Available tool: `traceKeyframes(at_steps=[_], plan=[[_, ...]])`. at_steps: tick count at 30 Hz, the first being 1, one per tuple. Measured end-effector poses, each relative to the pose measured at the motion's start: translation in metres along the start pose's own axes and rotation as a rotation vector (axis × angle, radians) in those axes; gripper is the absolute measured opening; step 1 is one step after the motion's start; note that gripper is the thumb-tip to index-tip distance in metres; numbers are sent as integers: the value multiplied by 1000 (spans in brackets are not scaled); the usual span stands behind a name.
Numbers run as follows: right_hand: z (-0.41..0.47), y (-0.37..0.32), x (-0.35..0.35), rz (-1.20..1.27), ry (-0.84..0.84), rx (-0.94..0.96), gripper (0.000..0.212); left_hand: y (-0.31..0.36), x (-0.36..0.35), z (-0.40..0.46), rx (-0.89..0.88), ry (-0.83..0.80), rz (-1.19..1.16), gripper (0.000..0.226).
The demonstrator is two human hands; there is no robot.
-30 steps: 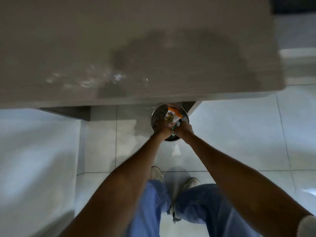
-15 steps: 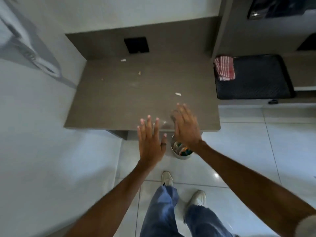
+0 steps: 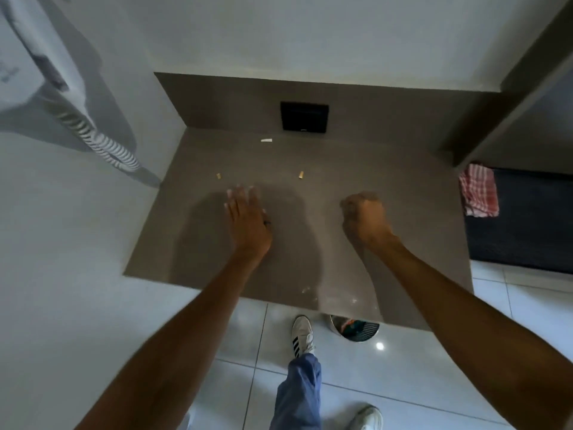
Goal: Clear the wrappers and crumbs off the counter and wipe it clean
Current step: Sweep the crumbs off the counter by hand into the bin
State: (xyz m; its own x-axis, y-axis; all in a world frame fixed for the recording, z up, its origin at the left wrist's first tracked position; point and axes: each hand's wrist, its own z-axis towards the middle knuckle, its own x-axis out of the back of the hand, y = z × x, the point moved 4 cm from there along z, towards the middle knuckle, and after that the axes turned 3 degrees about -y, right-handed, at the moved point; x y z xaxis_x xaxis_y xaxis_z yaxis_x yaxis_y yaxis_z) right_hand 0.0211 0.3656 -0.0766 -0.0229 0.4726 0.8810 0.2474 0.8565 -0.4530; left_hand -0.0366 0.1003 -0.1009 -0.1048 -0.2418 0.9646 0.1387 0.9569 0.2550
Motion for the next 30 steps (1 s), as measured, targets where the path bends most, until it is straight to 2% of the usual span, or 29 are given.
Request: traceKeyframes(at_steps=[3, 5, 7, 10, 13, 16, 20, 23, 26, 30], plan=[[52, -54, -15, 30, -48, 172, 39, -36, 12, 55, 49, 3, 7, 75], [83, -78, -28, -11, -94, 166, 37, -54, 19, 87, 63, -2, 22, 76], [104, -91, -37, -82, -91, 225, 33, -65, 22, 108, 86, -9, -7, 68], [120, -89, -49, -207, -201, 290, 32, -73, 19, 129, 167, -118, -23, 43], [125, -83, -44, -218, -174, 269, 24, -80, 25, 138, 217, -48, -6, 39], [129, -87, -37, -222, -137, 313, 13, -83, 36, 148, 188, 2, -78, 35], [158, -106, -35, -68, -105, 258, 28, -73, 35, 162, 105, 20, -271, 36], [200, -141, -42, -72, -71, 233, 16, -62, 30, 163, 101, 70, -445, 42], [240, -177, -53, -20, -62, 193, 16, -56, 22, 152, 102, 121, -511, 41], [251, -193, -71, -183, -164, 163, 25, -61, 15, 134, 119, 123, -549, 36]])
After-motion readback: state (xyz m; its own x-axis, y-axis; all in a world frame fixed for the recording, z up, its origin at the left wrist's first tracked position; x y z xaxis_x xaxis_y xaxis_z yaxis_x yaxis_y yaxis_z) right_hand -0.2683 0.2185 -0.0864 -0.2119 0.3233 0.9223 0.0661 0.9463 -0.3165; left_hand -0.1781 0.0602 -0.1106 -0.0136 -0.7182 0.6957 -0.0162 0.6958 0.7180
